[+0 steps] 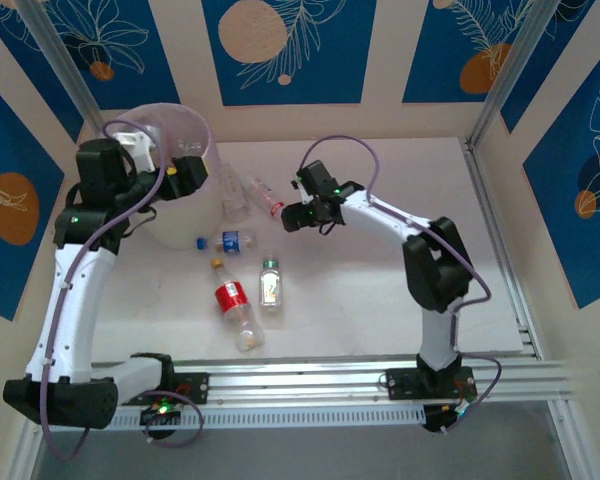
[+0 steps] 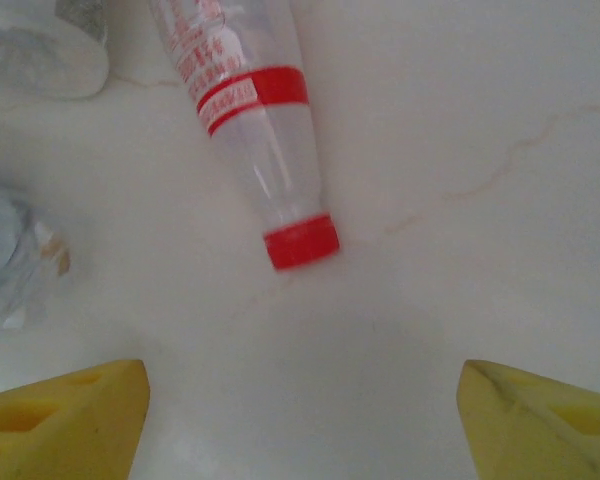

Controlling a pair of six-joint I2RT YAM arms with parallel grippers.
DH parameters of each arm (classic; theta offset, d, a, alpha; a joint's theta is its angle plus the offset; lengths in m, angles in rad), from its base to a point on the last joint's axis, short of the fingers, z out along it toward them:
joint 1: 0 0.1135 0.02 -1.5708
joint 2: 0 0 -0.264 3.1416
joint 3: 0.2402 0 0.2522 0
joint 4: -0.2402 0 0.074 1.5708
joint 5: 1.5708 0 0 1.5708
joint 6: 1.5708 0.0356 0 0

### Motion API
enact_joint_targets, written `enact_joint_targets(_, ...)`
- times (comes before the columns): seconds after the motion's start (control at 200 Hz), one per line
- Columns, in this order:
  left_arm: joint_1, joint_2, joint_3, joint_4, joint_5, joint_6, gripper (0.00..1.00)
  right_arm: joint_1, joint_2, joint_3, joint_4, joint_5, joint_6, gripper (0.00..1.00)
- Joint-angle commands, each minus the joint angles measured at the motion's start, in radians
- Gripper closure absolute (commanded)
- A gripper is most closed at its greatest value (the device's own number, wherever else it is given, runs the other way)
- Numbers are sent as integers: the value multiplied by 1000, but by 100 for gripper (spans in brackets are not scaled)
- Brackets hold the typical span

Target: Put the plastic bottles in the bin

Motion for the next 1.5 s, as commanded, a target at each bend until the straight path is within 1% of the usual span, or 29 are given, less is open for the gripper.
enact_joint_targets(0.0, -84, -39, -21, -30, -39, -33, 8, 10, 81, 90, -6, -10, -6, 19)
enact_joint_targets(0.04, -109, -50, -27, -76, -94, -22, 8, 11, 111, 117, -10, -16, 0, 19)
enact_joint_targets(0.1, -146, -78, -54, -123, -143, -25, 9, 13, 144, 157, -30, -20, 21, 20)
enact_joint_targets(0.185, -210, -131, -99, -195, -228, -37, 9, 13, 128, 141, -3, -40, 57, 21)
enact_joint_targets(0.285, -268, -198, -160, -262, -313, -78, 9, 11, 88, 133, -12, -61, 69, 19)
enact_joint_targets(0.38, -315, -250, -230, -296, -354, -138, 10, -1, 40, 116, -42, -77, 71, 16)
enact_joint_targets(0.475, -384, -273, -300, -334, -398, -207, 10, -24, -35, 58, -48, -100, 87, 15)
enact_joint_targets(0.575, -450, -282, -390, -347, -457, -311, 9, -56, -134, -22, -47, -110, 111, 13)
enact_joint_targets(0.735, -487, -278, -550, -265, -460, -438, 9, -108, -303, -158, -55, -120, 147, 11)
enact_joint_targets(0.875, -496, -248, -716, -94, -412, -532, 12, -139, -438, -279, -65, -96, 154, 10)
enact_joint_targets(0.975, -502, -214, -779, -16, -402, -563, 13, -162, -504, -358, -69, -80, 163, 10)
enact_joint_targets(1.05, -505, -197, -806, 18, -405, -569, 13, -175, -540, -411, -71, -73, 172, 10)
enact_joint_targets(1.225, -507, -123, -892, 159, -333, -607, 13, -189, -579, -495, -57, -74, 209, 10)
enact_joint_targets(1.305, -517, -93, -916, 209, -332, -617, 13, -187, -585, -513, -52, -76, 225, 10)
enact_joint_targets(1.406, -517, -76, -908, 198, -355, -596, 16, -185, -592, -525, -50, -78, 235, 10)
enact_joint_targets(1.496, -516, -67, -902, 191, -364, -586, 22, -182, -598, -529, -51, -77, 235, 10)
